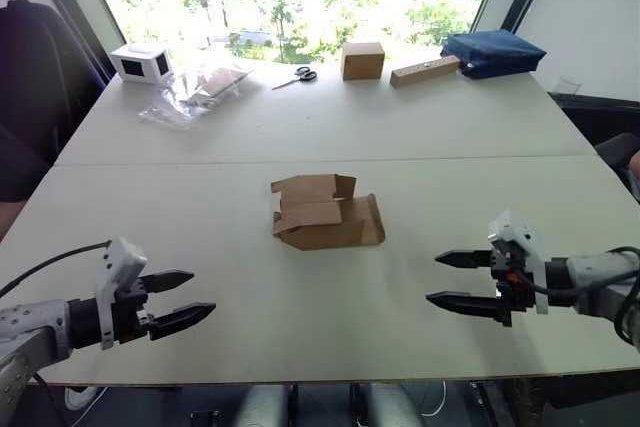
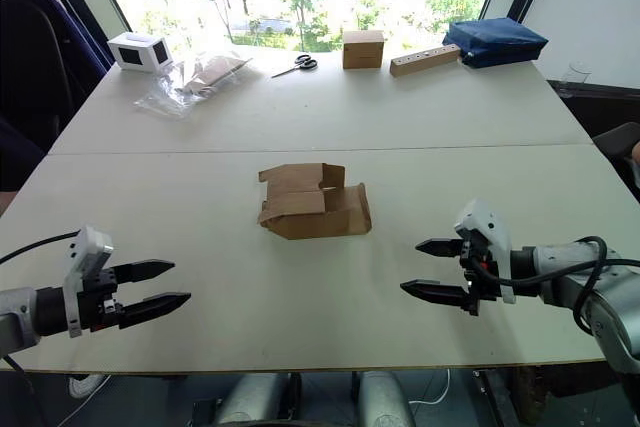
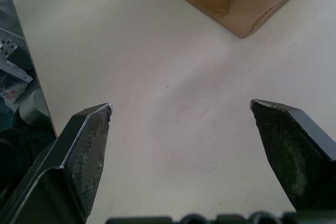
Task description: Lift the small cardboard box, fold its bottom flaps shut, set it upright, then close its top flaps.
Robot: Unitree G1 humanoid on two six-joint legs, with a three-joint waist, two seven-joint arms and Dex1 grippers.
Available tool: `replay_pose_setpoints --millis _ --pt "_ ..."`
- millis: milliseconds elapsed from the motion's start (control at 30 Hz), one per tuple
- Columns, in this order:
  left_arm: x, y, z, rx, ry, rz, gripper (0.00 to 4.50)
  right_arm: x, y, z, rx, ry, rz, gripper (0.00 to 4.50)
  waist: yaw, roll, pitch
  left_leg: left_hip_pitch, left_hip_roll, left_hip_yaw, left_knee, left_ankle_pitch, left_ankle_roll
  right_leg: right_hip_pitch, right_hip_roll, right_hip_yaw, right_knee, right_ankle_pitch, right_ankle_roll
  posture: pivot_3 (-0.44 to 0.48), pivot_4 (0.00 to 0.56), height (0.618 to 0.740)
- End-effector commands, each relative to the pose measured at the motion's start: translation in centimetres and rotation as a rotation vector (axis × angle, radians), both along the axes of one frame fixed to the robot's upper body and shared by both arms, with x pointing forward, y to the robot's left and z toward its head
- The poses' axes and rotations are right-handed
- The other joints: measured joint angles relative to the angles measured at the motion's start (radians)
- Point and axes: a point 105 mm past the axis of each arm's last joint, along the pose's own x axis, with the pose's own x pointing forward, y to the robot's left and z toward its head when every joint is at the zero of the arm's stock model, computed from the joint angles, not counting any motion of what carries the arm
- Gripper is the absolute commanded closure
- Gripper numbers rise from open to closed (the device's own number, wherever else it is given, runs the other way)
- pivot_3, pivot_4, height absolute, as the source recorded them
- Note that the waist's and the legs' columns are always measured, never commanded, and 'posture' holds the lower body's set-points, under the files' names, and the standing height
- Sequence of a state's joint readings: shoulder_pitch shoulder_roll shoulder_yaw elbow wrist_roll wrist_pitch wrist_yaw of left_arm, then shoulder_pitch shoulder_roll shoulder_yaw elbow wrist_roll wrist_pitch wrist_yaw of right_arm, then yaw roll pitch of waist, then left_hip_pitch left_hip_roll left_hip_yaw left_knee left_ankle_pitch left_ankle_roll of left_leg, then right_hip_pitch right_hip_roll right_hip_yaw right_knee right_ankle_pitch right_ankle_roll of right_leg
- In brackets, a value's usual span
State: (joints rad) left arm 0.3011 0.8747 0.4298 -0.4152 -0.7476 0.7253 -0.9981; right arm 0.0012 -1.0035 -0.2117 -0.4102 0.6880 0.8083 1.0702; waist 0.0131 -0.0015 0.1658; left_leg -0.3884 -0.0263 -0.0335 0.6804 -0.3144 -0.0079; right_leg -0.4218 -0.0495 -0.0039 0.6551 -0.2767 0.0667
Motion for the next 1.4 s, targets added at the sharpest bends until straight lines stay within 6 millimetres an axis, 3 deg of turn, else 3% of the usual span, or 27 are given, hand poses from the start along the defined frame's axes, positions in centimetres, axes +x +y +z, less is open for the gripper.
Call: replay_pose_setpoints --millis 33,467,900,1000,1200,1400 --pt "0.2 0.6 0.8 0.02 -0.044 0.018 0.01 0.1 0.1 0.7 -0.015 -0.032 0.017 0.05 0.0 0.0 0.0 0.0 0.0 0.0 0.0 0.0 0.0 0.0 0.0 0.0 0.0 0.0 0.0 0.0 0.15 0.74" --pt "0.5 0.9 1.1 0.026 -0.058 0.037 0.01 0.6 0.3 0.7 -0.024 -0.072 0.017 0.05 0.0 0.0 0.0 0.0 0.0 0.0 0.0 0.0 0.0 0.0 0.0 0.0 0.0 0.0 0.0 0.0 0.15 0.74" --pt "3.9 1.6 3.0 0.061 -0.1 0.072 0.01 1.9 -1.1 1.8 -0.08 -0.157 -0.066 0.05 0.004 0.0 0.0 0.0 0.0 0.0 0.0 0.0 0.0 0.0 0.0 0.0 0.0 0.001 0.0 0.0 0.15 0.74" --pt "5.0 0.0 3.5 -0.057 -0.031 0.006 0.01 2.1 -1.2 2.5 -0.099 -0.204 -0.073 0.05 0.0 0.0 0.0 -0.001 0.0 0.0 0.001 0.0 0.0 -0.001 0.0 0.0 0.0 0.001 0.0 0.0 0.15 0.74" --pt "8.7 -2.8 4.3 -0.375 0.213 -0.036 0.01 1.7 2.2 5.0 -0.094 -0.347 0.018 0.05 -0.001 0.0 0.0 -0.001 0.0 0.0 0.002 0.0 0.0 -0.003 0.001 0.0 0.003 0.002 0.002 0.0 0.15 0.74" --pt "11.2 -5.3 3.3 -0.487 0.387 -0.052 0.01 1.1 4.4 5.5 -0.156 -0.444 0.038 0.05 -0.001 -0.001 0.0 -0.001 -0.001 0.001 0.003 0.0 0.0 -0.004 0.003 0.0 0.006 0.002 0.002 0.0 0.15 0.74"
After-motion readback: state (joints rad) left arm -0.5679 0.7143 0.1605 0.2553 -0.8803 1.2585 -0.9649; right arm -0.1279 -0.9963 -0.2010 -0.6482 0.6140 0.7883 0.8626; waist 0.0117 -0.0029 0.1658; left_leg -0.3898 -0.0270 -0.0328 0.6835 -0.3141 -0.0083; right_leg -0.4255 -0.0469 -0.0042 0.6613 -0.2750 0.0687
